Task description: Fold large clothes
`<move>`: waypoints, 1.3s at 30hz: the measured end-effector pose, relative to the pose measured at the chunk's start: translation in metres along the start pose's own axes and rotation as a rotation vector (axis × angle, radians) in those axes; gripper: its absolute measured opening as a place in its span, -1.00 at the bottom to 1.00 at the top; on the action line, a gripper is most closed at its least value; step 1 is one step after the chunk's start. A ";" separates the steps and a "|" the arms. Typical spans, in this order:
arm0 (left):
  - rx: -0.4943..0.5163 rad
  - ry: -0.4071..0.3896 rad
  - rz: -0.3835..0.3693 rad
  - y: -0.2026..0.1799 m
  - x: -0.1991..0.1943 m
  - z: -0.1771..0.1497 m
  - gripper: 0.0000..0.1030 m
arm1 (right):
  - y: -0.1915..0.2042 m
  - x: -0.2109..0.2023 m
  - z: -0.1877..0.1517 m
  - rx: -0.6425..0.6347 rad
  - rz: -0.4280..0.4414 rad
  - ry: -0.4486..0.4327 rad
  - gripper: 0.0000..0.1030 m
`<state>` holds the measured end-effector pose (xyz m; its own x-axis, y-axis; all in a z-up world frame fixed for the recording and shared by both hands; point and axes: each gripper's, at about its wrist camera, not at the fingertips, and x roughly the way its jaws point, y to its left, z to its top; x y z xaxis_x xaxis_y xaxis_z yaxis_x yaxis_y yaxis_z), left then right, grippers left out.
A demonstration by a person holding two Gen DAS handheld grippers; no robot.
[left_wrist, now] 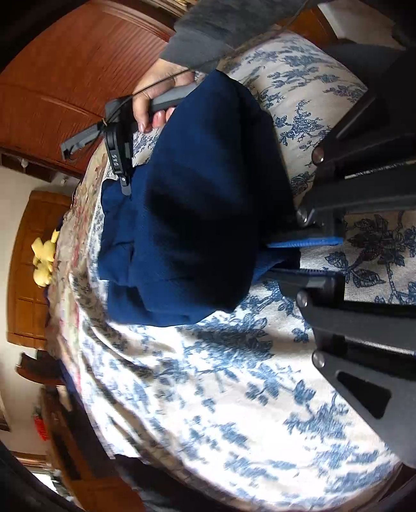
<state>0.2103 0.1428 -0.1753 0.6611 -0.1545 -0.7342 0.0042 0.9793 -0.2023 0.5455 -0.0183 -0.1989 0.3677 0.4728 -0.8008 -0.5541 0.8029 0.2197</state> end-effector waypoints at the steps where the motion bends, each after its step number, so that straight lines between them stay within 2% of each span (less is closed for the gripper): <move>1: 0.009 -0.018 0.007 -0.002 -0.005 0.001 -0.87 | 0.002 -0.007 0.000 -0.008 -0.005 -0.017 -0.91; 5: 0.029 -0.058 0.023 -0.008 -0.023 0.007 -0.89 | 0.018 -0.050 0.002 -0.038 -0.015 -0.109 -0.95; 10: 0.054 -0.108 0.049 -0.013 -0.052 0.013 -0.91 | 0.037 -0.095 -0.002 -0.084 -0.011 -0.155 -0.95; 17: 0.083 -0.177 0.099 0.007 -0.093 0.016 -0.93 | 0.070 -0.125 -0.017 -0.123 0.004 -0.193 -0.96; 20: 0.072 -0.221 0.118 0.023 -0.110 0.014 -0.93 | 0.102 -0.132 -0.017 -0.159 -0.007 -0.226 -0.96; 24: 0.040 -0.284 0.159 0.067 -0.141 0.013 -0.93 | 0.152 -0.136 -0.002 -0.220 0.001 -0.244 -0.96; 27: 0.012 -0.323 0.204 0.109 -0.168 0.015 -0.93 | 0.207 -0.131 0.019 -0.280 0.018 -0.256 -0.96; 30: -0.016 -0.356 0.270 0.159 -0.197 0.018 -0.93 | 0.258 -0.123 0.041 -0.332 0.032 -0.273 -0.96; 33: -0.042 -0.380 0.352 0.208 -0.225 0.018 -0.93 | 0.329 -0.109 0.067 -0.395 0.058 -0.299 -0.96; 39: -0.121 -0.393 0.529 0.306 -0.273 0.008 -0.93 | 0.446 -0.066 0.102 -0.477 0.122 -0.317 -0.96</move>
<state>0.0373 0.4857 -0.0320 0.7750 0.4240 -0.4687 -0.4647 0.8849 0.0321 0.3503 0.3454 0.0090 0.4447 0.6964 -0.5633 -0.8545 0.5184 -0.0336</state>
